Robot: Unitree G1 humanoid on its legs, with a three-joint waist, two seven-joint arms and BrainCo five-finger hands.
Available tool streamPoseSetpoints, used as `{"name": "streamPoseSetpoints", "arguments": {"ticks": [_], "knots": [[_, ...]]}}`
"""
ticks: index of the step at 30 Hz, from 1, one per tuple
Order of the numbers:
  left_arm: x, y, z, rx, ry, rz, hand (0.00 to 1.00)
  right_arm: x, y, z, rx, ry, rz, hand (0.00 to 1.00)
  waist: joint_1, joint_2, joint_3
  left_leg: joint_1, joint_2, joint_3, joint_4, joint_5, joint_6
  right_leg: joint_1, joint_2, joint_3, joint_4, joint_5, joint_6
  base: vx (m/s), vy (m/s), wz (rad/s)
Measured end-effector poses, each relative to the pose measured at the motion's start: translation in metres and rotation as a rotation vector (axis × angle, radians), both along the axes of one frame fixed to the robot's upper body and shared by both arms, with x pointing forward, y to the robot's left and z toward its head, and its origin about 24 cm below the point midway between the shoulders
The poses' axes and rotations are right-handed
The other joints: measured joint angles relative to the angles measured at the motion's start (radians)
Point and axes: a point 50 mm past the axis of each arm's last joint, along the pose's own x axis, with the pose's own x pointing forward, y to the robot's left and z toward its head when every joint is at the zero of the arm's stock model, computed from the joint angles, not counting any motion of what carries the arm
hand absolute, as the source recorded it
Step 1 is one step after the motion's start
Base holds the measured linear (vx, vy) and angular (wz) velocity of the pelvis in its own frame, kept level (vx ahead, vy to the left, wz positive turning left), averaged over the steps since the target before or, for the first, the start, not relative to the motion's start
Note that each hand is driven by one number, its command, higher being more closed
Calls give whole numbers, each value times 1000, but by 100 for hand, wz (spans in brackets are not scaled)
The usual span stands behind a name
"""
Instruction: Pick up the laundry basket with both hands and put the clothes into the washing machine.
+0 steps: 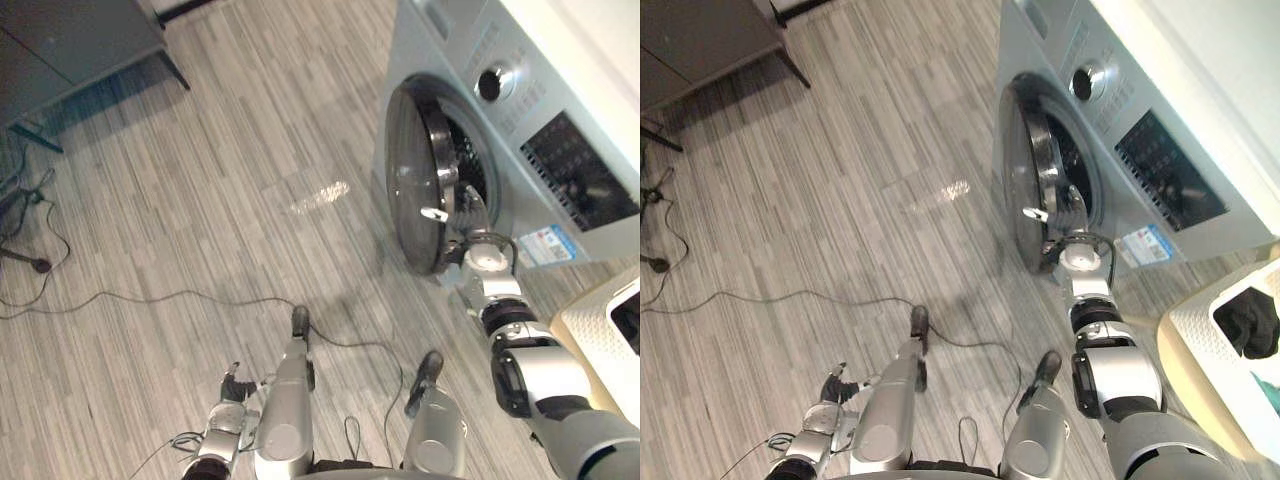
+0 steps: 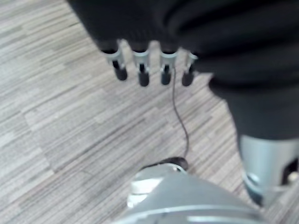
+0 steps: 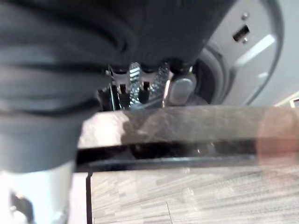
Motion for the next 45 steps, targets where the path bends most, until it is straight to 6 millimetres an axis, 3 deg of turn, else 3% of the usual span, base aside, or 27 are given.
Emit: {"name": "streamPoseSetpoints", "arguments": {"ticks": [2,3,4,5,6,7,8,9,10,11,12,14,16,19,22,23,26,28,31,34,38,43,45], "knots": [[0,-5,-1,-15,-3,10,0,-4,-1,-6,6,7,-18,0,19,4,1,5,-12,-23,-41,0,-1,9,2,-18,-20,0,0,-119,49,41],[-1,0,-1,-4,7,26,0,-7,6,-12,-8,12,11,0,14,-16,0,3,-30,-23,-73,-3,-6,15,-19,-42,-59,-3,0,-70,28,57],[-1,4,-1,-3,5,50,0,-9,11,-12,-24,7,36,0,14,-36,4,-38,-50,-27,61,-10,8,8,-39,-53,-55,-1,-1,-83,75,32],[-15,5,-8,-13,53,95,0,-12,32,-17,-70,10,131,0,20,-26,6,-47,-50,-19,246,-101,37,12,-28,-57,-48,1,6,-44,71,-19],[-23,1,-13,-27,81,111,0,-15,48,-21,-93,30,217,0,20,-4,4,-14,-28,-16,211,-185,69,20,-8,-53,-43,5,5,-73,86,-3],[-24,1,-14,-28,94,113,0,-34,85,-54,-129,154,415,0,25,-19,9,-3,-41,-7,178,-169,58,28,-17,-43,-55,23,-16,-37,36,29],[-23,2,-14,-26,91,112,0,-45,103,-70,-127,216,497,0,29,-19,9,4,-49,-12,160,-162,54,37,-18,-44,-64,36,-24,14,-18,67],[-22,1,-13,-29,86,114,0,-72,144,-96,-81,319,664,0,46,-17,10,13,-56,-16,136,-146,41,52,-18,-46,-76,66,-26,60,-47,52],[-22,1,-13,-33,83,122,0,-85,161,-105,-62,357,738,0,51,-17,10,13,-57,-20,129,-134,40,58,-17,-51,-77,77,-25,74,-58,64],[-25,1,-14,-43,90,151,0,-112,202,-114,15,401,888,0,54,-16,10,17,-58,-33,113,-120,34,71,-12,-71,-78,94,-29,111,-79,51],[-28,-1,-16,-50,104,154,0,-129,227,-111,101,403,979,0,61,-17,10,29,-51,-36,98,-98,40,90,-3,-89,-86,99,-25,114,-85,39],[-33,-1,-18,-54,122,169,0,-139,236,-101,199,359,1030,0,63,-29,4,52,-45,-28,94,-94,37,112,5,-90,-92,101,-22,103,-71,-2],[-42,8,-19,-18,147,161,0,-137,224,-94,275,305,990,0,33,-68,-23,78,-41,-9,75,-93,35,127,10,-80,-111,101,-21,85,-41,-23],[-44,18,-18,23,154,144,0,-130,179,-99,329,269,843,0,8,-121,-59,95,-26,32,66,-93,34,123,20,-49,-132,108,-21,75,-37,-31],[-18,27,-4,71,77,98,0,-141,119,-122,356,309,623,0,-18,-166,-90,132,-9,75,49,-93,34,123,31,-12,-147,122,-25,45,-23,-38],[-12,29,-1,79,58,93,0,-146,109,-126,359,316,586,0,-21,-173,-95,141,-7,83,44,-93,34,124,33,-2,-153,126,-28,17,-10,-48],[26,34,21,96,-60,77,0,-166,66,-139,374,340,415,0,-70,-194,-126,157,14,133,32,-96,27,97,47,45,-162,140,-37,-32,-13,-47],[47,41,35,120,-119,68,0,-172,50,-142,368,347,352,0,-82,-198,-131,157,29,160,33,-101,21,74,62,77,-174,154,-41,-76,-16,-62],[96,80,89,151,-292,109,0,-187,25,-147,374,355,246,0,-108,-203,-129,132,81,218,62,-110,8,1,105,147,-172,182,-68,-131,-40,-75],[127,113,139,186,-406,136,0,-191,11,-148,370,355,193,0,-127,-222,-118,77,121,230,116,-122,-2,-54,139,177,-167,199,-79,-133,-50,-46],[162,166,255,307,-632,215,0,-194,-10,-146,394,325,89,0,-151,-300,-75,-47,199,240,245,-172,-14,-133,197,212,-204,249,-96,-166,-53,-46],[174,176,334,295,-835,247,0,-199,-10,-143,471,284,35,0,-157,-323,-35,-192,245,214,362,-217,-8,-198,229,211,-261,307,-96,-77,-15,-21],[175,176,350,287,-878,246,0,-200,-5,-138,499,254,36,0,-152,-323,-25,-235,271,201,404,-229,-7,-206,249,205,-282,325,-89,-21,-7,-20]]}}
